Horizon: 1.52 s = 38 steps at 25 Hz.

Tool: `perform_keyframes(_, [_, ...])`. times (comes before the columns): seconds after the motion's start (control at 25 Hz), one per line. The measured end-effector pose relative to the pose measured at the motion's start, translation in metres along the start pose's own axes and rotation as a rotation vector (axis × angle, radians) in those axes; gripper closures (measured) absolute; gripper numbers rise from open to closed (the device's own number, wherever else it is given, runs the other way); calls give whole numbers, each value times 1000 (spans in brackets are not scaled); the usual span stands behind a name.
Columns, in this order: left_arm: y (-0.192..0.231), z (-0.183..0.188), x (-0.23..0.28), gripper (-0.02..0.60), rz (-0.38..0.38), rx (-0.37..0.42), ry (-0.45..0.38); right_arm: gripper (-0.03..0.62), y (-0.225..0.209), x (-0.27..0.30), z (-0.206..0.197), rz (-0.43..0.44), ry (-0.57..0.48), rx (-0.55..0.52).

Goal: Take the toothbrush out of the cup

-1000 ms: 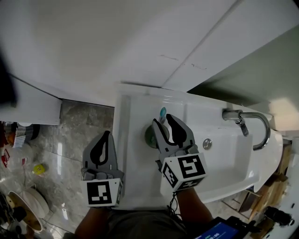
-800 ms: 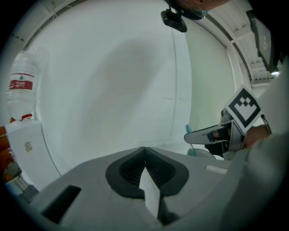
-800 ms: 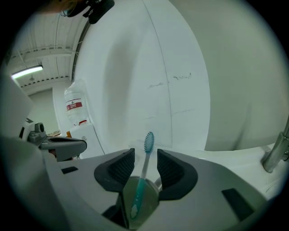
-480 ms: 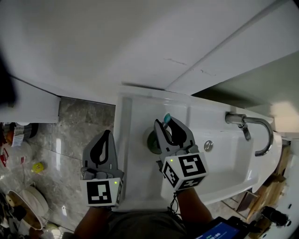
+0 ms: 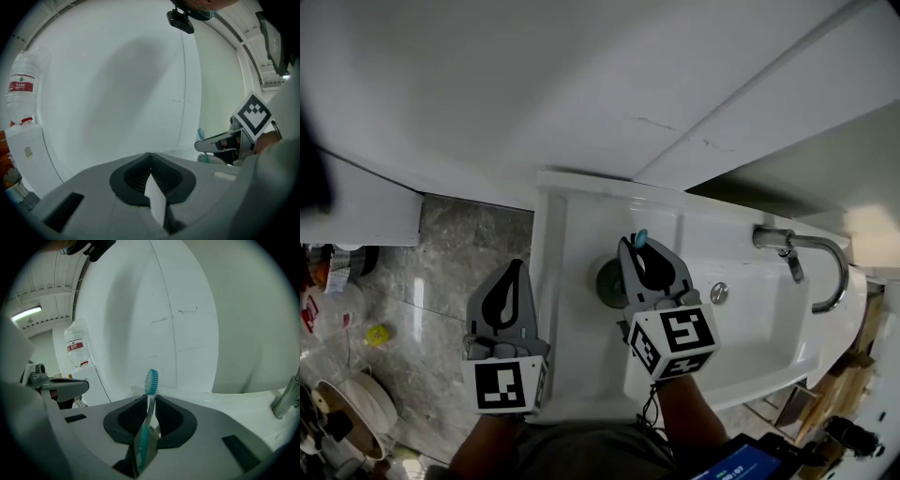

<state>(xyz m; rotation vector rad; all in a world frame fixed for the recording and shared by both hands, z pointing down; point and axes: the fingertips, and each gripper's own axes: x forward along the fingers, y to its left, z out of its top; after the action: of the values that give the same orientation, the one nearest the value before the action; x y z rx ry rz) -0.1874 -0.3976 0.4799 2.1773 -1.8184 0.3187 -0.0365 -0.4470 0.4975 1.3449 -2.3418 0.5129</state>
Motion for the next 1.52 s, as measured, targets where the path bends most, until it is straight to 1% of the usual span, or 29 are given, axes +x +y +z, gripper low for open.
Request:
perform_keyframes(0.2, [-3, 5, -7, 568, 7, 11, -13, 555, 1, -9, 5, 3, -29, -9])
perform_keyframes(0.56, [-19, 18, -28, 568, 6, 30, -54, 559, 12, -36, 16, 26, -101, -28])
perform_keyframes(0.92, [-47, 31, -61, 568, -6, 56, -88, 559, 25, -78, 31, 45, -203, -51])
perform_keyframes(1.08, [-64, 40, -79, 568, -8, 72, -115, 559, 32, -103, 43, 68, -265, -73])
perform_keyframes(1.36, [-89, 64, -124, 568, -14, 104, -186, 559, 56, -162, 65, 93, -376, -108])
perform_keyframes(1.52, [-100, 83, -150, 568, -9, 129, -242, 559, 68, -198, 76, 105, -443, -125])
